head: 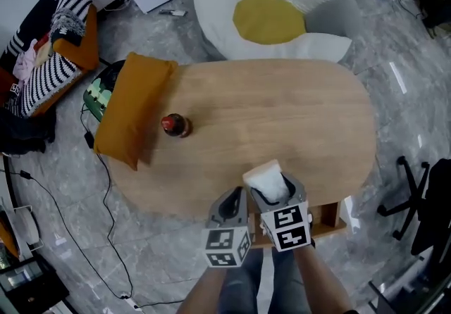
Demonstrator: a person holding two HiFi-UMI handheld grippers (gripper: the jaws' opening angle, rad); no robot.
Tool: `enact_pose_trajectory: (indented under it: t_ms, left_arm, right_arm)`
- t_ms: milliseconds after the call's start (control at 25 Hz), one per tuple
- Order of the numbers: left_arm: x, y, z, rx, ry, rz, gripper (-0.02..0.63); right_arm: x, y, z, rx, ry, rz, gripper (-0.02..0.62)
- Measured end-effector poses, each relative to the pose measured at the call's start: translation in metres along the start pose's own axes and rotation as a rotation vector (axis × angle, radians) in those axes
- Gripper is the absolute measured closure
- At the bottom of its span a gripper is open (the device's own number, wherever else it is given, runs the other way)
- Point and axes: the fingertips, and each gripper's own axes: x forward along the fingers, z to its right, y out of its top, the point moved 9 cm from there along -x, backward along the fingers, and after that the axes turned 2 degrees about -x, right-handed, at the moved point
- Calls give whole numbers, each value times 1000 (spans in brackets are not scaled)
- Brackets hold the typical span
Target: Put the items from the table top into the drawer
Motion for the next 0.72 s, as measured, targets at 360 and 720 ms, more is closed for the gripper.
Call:
enact_pose_trajectory:
  t_ms: [360,720]
  left_arm:
    - [11,-16,27,-7,-8,8,586]
    - [8,-44,73,13,-13,-1,584]
  right_arm:
    - [-20,-26,15,-31,-20,-2,285]
    - [-53,-60,42,-20,-22,-2,285]
